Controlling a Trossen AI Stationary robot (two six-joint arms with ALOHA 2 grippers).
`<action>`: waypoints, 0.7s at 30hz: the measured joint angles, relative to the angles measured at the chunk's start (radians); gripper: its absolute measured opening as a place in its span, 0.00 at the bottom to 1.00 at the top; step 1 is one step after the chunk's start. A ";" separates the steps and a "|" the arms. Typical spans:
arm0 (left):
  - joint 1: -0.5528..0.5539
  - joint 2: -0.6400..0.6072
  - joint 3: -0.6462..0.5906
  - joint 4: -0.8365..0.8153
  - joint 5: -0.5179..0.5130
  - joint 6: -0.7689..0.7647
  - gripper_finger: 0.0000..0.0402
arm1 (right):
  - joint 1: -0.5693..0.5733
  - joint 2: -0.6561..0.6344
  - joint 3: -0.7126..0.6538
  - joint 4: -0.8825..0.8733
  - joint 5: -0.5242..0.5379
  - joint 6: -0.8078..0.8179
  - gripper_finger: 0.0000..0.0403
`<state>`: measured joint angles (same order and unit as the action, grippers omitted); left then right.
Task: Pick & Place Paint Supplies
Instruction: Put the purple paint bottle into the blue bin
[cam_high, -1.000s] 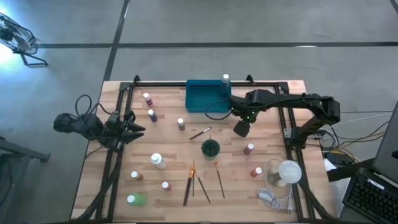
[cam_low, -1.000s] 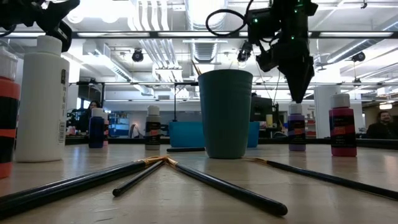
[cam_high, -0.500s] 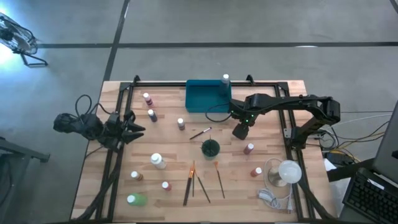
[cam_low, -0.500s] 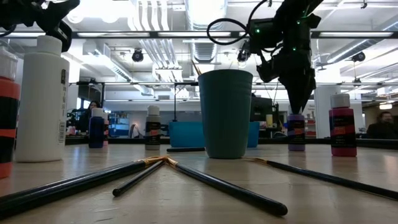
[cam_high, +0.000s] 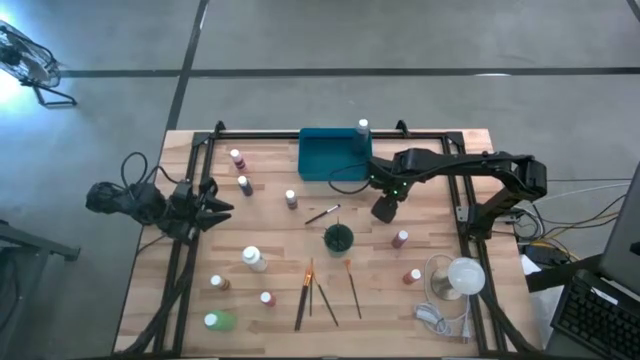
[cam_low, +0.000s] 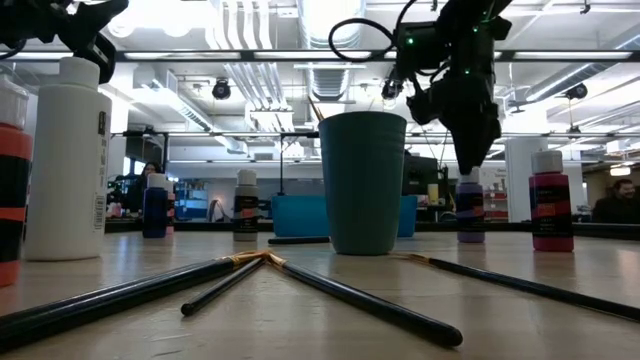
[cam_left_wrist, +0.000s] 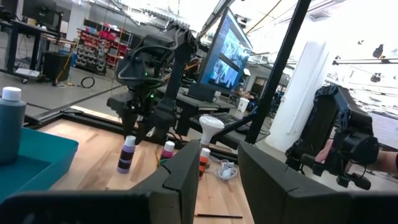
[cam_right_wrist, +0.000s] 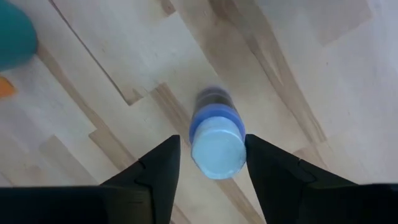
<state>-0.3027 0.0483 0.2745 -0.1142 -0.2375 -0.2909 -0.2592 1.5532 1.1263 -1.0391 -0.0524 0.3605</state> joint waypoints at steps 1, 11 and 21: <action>0.000 0.000 0.000 0.000 0.000 0.000 0.29 | 0.000 0.000 -0.005 0.000 0.001 0.003 0.46; 0.000 0.000 0.000 0.000 0.000 0.000 0.29 | 0.000 0.000 -0.029 0.009 0.053 0.007 0.45; 0.000 0.000 0.000 0.000 0.000 0.000 0.29 | 0.000 0.000 -0.029 0.033 0.053 0.006 0.44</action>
<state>-0.3023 0.0483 0.2745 -0.1139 -0.2375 -0.2913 -0.2596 1.5536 1.0970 -1.0061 0.0010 0.3664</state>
